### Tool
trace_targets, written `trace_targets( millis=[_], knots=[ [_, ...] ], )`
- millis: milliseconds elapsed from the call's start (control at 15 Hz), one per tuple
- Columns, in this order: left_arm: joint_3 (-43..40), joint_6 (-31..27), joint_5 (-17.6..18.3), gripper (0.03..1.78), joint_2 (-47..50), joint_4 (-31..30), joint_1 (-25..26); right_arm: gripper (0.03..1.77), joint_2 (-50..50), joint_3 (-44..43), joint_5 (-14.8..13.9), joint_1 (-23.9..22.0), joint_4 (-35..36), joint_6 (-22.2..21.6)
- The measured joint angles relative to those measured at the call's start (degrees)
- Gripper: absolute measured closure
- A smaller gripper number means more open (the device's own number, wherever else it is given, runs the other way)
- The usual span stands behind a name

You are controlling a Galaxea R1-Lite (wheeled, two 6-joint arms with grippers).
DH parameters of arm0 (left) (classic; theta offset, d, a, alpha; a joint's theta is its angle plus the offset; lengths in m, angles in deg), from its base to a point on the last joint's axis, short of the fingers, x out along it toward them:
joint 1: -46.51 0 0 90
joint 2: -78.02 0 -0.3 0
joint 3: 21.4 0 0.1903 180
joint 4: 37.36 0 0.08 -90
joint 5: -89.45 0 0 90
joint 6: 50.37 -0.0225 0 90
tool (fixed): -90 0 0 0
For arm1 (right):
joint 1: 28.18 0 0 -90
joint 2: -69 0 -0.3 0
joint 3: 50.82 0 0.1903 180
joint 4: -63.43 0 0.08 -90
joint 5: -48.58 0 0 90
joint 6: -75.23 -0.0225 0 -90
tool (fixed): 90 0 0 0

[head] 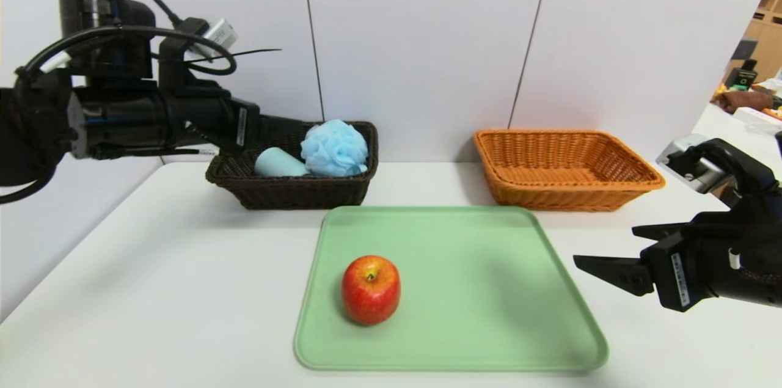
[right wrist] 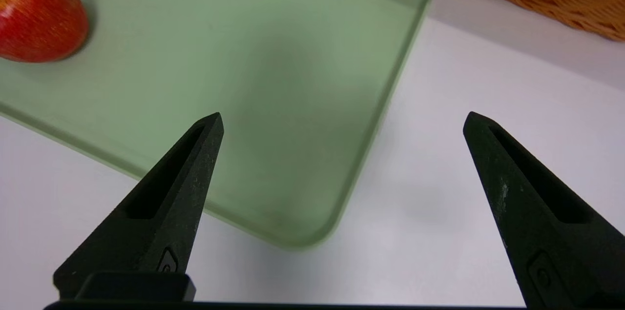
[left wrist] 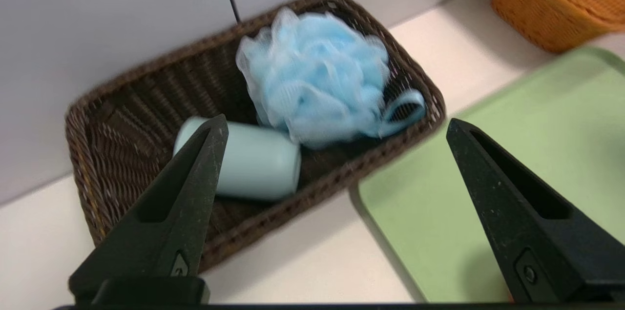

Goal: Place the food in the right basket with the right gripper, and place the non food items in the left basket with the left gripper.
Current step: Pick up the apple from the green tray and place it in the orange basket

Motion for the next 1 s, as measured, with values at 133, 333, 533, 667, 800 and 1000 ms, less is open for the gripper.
trace_targets(
  millis=[133,333,533,667,800,1000],
  knots=[
    [-7.98,0.00,0.52,0.19,5.78,-0.02,0.00,0.10,1.99,0.00,-0.01,1.63,2.62,0.00],
    [-18.35,-0.20,4.19,0.17,14.74,0.22,-0.33,0.11,6.70,-0.83,-0.15,6.31,9.22,-0.07],
    [-25.41,-0.63,7.01,0.15,22.43,1.54,-0.83,0.11,11.86,-5.49,-0.45,12.30,11.75,-0.57],
    [-28.49,-0.99,8.24,0.14,27.12,4.49,-1.77,0.11,14.79,-9.53,-0.54,15.45,10.90,-1.05],
    [-29.99,-1.10,10.01,0.14,31.11,8.40,-2.29,0.10,17.21,-13.89,-0.61,17.76,8.86,-2.38],
    [-30.84,-3.32,10.40,0.13,34.54,12.75,-2.56,0.11,20.63,-20.48,-0.54,19.74,4.55,-3.07]
  ],
)
